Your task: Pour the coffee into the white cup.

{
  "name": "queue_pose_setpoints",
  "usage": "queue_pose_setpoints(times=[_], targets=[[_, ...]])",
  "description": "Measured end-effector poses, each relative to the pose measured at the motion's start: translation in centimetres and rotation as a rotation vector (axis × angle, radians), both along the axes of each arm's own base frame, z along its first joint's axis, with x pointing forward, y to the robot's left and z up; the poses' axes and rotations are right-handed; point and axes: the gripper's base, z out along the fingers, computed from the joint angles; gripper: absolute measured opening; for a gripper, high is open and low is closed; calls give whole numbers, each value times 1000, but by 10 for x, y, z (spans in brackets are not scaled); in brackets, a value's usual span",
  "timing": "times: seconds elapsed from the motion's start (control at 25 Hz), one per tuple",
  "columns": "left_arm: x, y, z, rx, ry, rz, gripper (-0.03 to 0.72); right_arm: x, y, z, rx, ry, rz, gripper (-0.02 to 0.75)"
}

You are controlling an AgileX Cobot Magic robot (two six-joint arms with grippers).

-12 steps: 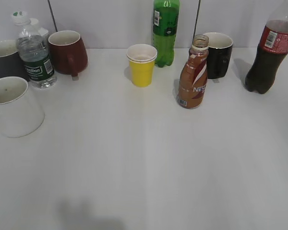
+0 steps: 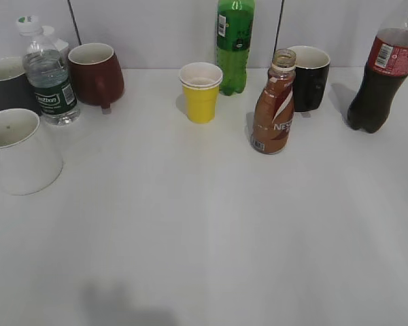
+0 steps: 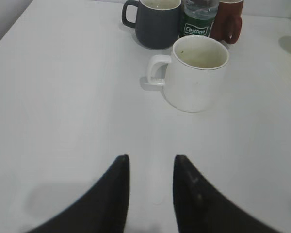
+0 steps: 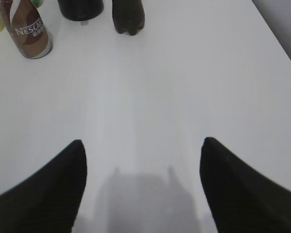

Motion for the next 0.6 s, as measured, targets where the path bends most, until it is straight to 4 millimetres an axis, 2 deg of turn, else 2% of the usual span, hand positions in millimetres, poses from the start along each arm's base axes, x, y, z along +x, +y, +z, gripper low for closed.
queue_pose_setpoints(times=[0.32, 0.44, 0.6], targets=[[4, 0, 1, 0, 17, 0, 235, 0, 0, 0, 0, 0, 0, 570], [12, 1, 11, 4, -3, 1, 237, 0, 0, 0, 0, 0, 0, 570], [32, 1, 27, 10, -94, 0, 239, 0, 0, 0, 0, 0, 0, 570]])
